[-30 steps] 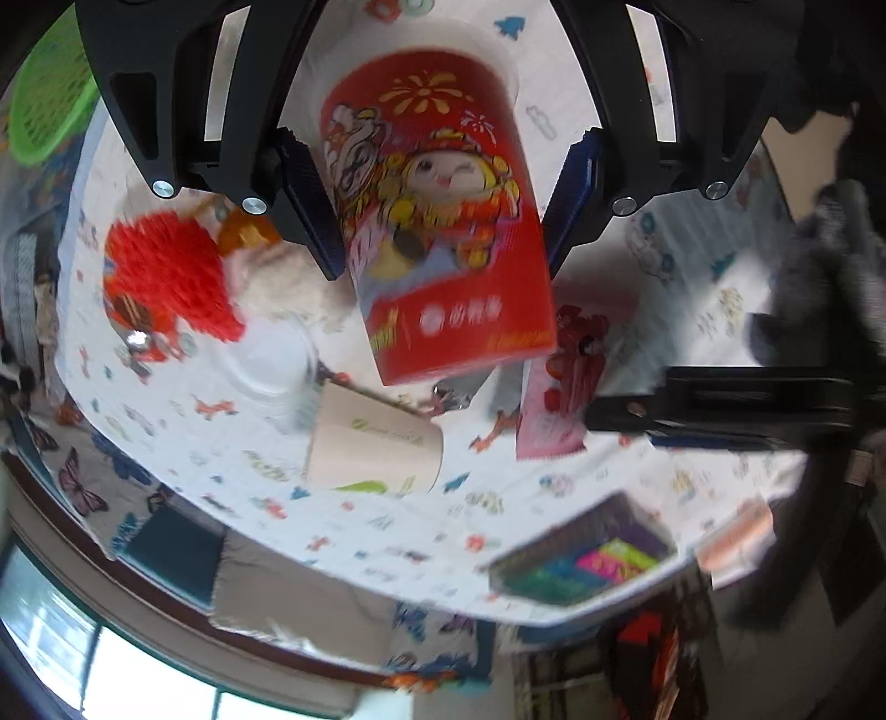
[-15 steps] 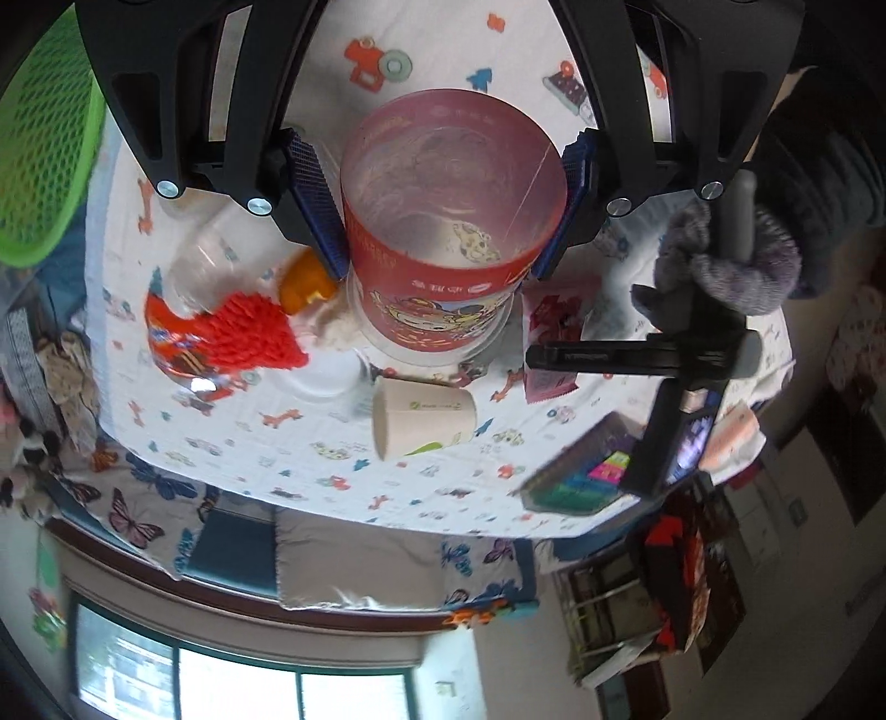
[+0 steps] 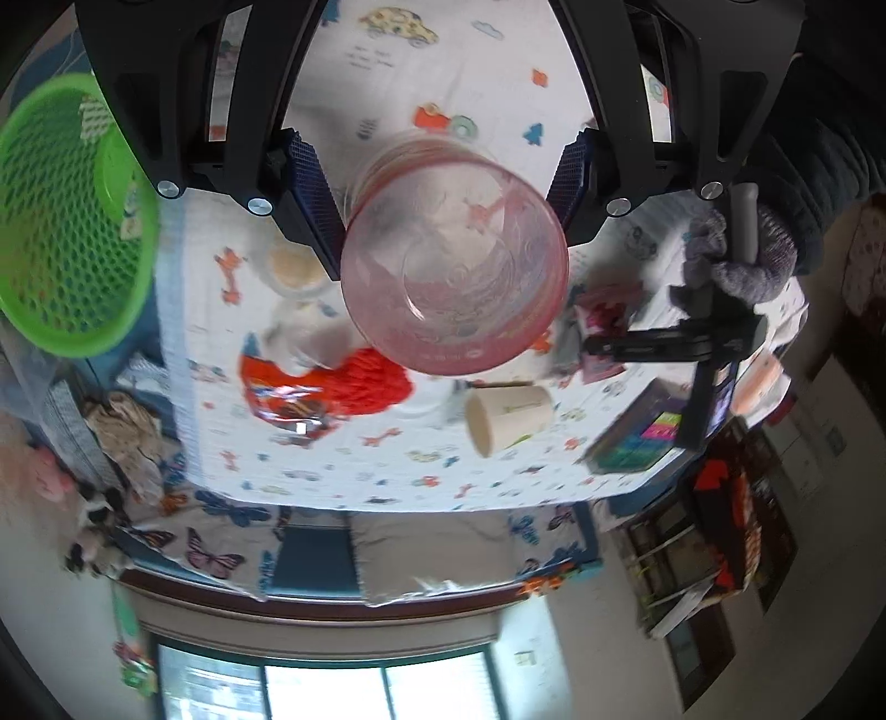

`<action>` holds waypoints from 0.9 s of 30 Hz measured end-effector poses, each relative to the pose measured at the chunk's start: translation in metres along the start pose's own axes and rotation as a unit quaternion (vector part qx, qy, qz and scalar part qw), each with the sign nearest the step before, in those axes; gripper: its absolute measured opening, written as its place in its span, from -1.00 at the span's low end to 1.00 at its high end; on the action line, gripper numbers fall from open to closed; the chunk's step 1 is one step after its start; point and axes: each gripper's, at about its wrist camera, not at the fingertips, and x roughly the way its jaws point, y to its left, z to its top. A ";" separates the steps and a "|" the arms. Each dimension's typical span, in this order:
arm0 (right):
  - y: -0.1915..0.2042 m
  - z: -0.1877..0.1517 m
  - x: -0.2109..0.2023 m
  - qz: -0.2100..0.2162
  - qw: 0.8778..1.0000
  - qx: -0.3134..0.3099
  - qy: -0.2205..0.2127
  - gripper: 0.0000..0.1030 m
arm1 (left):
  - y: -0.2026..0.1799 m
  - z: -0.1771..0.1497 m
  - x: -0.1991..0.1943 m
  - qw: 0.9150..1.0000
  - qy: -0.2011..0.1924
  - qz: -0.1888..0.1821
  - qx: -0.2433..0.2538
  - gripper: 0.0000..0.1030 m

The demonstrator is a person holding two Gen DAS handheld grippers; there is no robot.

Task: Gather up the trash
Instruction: 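Grasp the red can with the right tool while the left tool grasps the pink wrapper, then carry the red can over the green basket and open the right tool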

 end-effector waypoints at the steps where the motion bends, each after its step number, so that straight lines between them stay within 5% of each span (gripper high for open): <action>1: -0.005 -0.001 -0.003 -0.003 1.000 0.006 -0.002 0.30 | -0.001 -0.001 -0.003 1.000 -0.001 -0.004 0.002 -0.06; 13: -0.062 -0.012 -0.047 -0.042 0.996 0.073 -0.042 0.30 | -0.031 -0.012 -0.068 0.997 -0.038 -0.047 0.047 -0.10; 27: -0.153 -0.024 -0.084 -0.143 0.977 0.142 -0.066 0.30 | -0.165 -0.023 -0.083 0.976 -0.022 -0.139 0.163 -0.10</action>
